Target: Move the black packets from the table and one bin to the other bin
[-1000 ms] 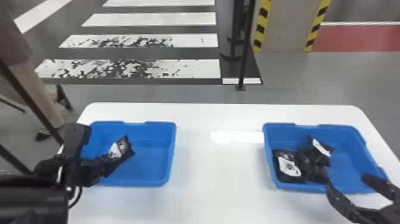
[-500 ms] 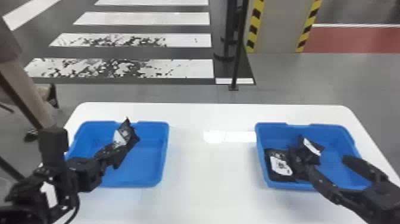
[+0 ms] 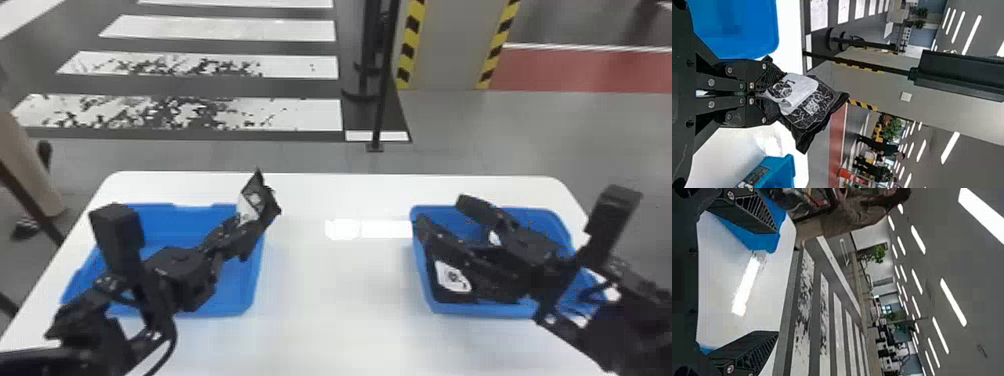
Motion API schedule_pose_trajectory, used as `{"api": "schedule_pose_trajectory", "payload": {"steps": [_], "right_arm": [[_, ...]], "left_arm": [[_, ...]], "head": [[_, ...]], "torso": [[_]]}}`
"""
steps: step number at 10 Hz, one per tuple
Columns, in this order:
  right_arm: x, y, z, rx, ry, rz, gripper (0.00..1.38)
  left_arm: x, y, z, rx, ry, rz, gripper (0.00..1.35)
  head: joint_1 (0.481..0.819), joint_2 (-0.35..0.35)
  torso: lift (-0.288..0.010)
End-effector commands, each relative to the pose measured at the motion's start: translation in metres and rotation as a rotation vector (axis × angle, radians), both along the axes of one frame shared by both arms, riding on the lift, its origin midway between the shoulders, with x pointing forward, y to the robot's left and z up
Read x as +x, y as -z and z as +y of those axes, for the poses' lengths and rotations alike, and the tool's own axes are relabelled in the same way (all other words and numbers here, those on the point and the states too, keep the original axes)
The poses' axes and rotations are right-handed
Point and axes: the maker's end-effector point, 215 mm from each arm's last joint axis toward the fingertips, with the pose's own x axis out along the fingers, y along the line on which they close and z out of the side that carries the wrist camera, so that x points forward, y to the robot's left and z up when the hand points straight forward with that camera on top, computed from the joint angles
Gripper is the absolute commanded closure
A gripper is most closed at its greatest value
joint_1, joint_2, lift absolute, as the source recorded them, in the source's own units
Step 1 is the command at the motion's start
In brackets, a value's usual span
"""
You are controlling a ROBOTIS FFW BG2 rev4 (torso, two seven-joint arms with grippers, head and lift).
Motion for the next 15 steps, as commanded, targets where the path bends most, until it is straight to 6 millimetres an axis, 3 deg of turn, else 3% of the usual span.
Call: {"api": "schedule_pose_trajectory", "payload": {"steps": [1,2,5,7,12,13,15], "right_arm": [[-0.009,-0.029,0.063,0.086,-0.149,0.005,0.1],[-0.016,-0.041,0.091,0.129,-0.218,0.007,0.1],[0.001,-0.063,0.125,0.142,-0.299,-0.022,0.1],[0.016,-0.06,0.132,0.128,-0.312,-0.024,0.1],[0.034,-0.04,0.137,0.107,-0.317,0.0,0.15],[0.036,-0.039,0.141,0.105,-0.325,0.0,0.2],[0.039,-0.036,0.142,0.102,-0.327,0.008,0.43]], "left_arm": [[0.001,-0.006,-0.016,-0.007,0.03,-0.015,1.21],[0.0,-0.008,-0.024,-0.01,0.046,-0.021,1.21],[-0.01,-0.022,-0.072,-0.09,0.136,-0.041,1.21],[-0.014,-0.041,-0.093,-0.129,0.178,-0.076,1.21],[-0.017,-0.066,-0.104,-0.139,0.204,-0.125,1.21],[-0.018,-0.068,-0.106,-0.138,0.211,-0.128,1.21],[-0.02,-0.069,-0.113,-0.137,0.227,-0.126,1.21]], "head": [[0.695,-0.005],[0.695,0.032],[0.695,0.09],[0.695,0.069],[0.695,0.05],[0.695,0.048],[0.695,0.047]], "torso": [[-0.11],[-0.11],[-0.11],[-0.11],[-0.11],[-0.11],[-0.11]]}}
